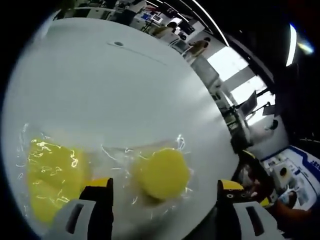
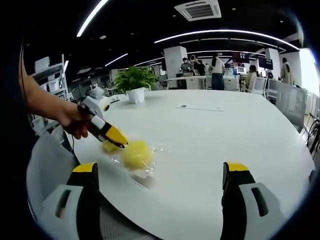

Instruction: Compare the silicone blocks by pressing each to a similar depth, holding the contact briefly, and releasing to observe deformation and rebound differences across the visible hardness samples.

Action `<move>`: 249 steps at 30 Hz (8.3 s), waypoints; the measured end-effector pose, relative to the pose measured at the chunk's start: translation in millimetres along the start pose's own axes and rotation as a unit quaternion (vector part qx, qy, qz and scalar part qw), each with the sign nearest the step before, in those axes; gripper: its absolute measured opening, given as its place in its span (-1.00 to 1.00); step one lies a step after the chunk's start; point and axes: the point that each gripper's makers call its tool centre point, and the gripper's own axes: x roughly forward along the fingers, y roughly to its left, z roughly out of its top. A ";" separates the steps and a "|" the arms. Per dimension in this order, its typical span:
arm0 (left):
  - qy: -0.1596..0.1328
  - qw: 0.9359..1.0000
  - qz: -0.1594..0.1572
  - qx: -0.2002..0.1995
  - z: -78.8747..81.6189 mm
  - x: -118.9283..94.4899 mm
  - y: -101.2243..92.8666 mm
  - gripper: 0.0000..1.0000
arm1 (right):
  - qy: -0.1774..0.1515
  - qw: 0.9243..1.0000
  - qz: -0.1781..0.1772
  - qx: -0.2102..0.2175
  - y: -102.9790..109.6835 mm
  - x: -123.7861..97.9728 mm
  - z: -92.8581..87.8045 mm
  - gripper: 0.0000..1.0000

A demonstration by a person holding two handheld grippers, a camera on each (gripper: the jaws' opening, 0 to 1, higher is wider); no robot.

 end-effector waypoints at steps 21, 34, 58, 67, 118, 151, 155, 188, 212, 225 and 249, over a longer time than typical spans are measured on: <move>0.027 0.998 0.061 0.011 5.8 9.9 21.9 -0.04 | 0.006 1.000 -0.010 0.011 -3.1 -0.9 -11.8 0.93; 0.031 0.999 0.035 0.019 1.4 25.6 11.2 -0.32 | 0.005 0.999 -0.023 0.026 -4.2 -4.5 -19.2 0.93; 0.039 0.999 -0.009 0.025 1.5 30.9 1.0 -0.92 | 0.026 0.999 -0.020 0.027 -3.9 -6.1 -26.0 0.93; 0.036 0.998 -0.024 0.039 3.0 30.5 -4.6 -0.96 | 0.027 0.999 -0.020 0.028 -3.6 -7.2 -25.8 0.93; -0.235 0.925 -0.142 0.262 118.6 -126.2 -135.7 -1.00 | -0.068 0.991 0.112 0.017 25.4 -20.3 160.5 0.59; -0.267 0.902 -0.177 0.291 100.1 -176.4 -177.4 -1.00 | -0.064 0.955 0.291 0.012 104.7 27.1 196.2 -0.34; -0.264 0.904 -0.175 0.286 97.7 -177.2 -177.5 -1.00 | -0.062 0.956 0.288 0.013 101.7 29.1 195.0 -0.42; -0.254 0.903 -0.161 0.305 80.3 -186.4 -193.2 -0.98 | -0.027 0.944 0.324 0.054 125.4 23.0 184.4 -0.78; -0.243 0.909 -0.150 0.304 77.9 -188.1 -185.2 -0.92 | -0.014 0.951 0.309 0.021 129.6 24.2 180.8 -1.00; -0.246 0.909 -0.152 0.301 77.4 -190.9 -187.1 -0.92 | -0.012 0.950 0.311 0.032 132.0 21.4 182.6 -1.00; -0.253 0.912 -0.156 0.282 78.4 -193.1 -186.6 -0.93 | -0.004 0.945 0.328 0.008 134.5 20.8 185.4 -1.00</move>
